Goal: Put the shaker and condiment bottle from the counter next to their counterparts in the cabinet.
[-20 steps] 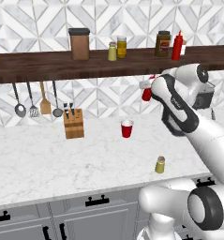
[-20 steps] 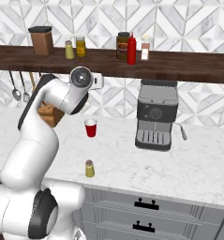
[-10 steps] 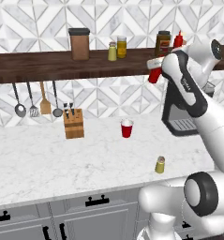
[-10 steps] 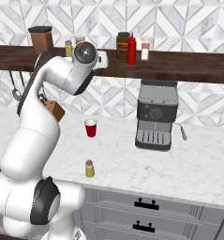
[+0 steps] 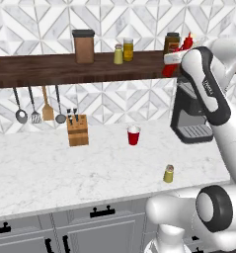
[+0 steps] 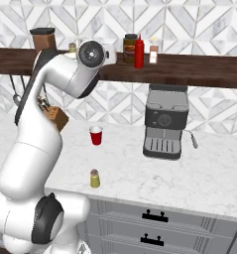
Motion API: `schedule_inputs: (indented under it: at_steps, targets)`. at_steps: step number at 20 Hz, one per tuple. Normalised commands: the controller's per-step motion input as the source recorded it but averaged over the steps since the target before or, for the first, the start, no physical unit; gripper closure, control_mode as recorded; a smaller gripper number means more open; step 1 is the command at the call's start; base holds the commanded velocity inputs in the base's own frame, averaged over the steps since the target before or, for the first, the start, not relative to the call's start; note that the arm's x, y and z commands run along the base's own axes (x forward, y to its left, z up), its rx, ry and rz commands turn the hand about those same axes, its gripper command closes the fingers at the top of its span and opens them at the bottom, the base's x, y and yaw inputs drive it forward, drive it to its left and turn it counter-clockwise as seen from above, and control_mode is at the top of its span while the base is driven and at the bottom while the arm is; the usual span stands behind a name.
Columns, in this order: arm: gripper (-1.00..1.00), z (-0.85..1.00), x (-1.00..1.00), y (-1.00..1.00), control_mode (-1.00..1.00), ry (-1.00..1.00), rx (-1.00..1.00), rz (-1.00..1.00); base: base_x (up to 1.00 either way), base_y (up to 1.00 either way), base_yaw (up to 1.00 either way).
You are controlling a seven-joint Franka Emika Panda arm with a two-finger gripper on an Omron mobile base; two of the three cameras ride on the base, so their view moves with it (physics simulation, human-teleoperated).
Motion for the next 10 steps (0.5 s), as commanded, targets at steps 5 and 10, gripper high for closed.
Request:
schedule_inputs:
  at_steps: [5, 10]
  targets:
    - [1.00, 0.49, 0.09, -0.45, -1.00, -0.07, 0.00, 0.00, 0.00, 0.00, 0.00]
    - [1.00, 0.14, 0.05, -0.17, -1.00, 0.00, 0.00, 0.00, 0.00, 0.00, 0.00]
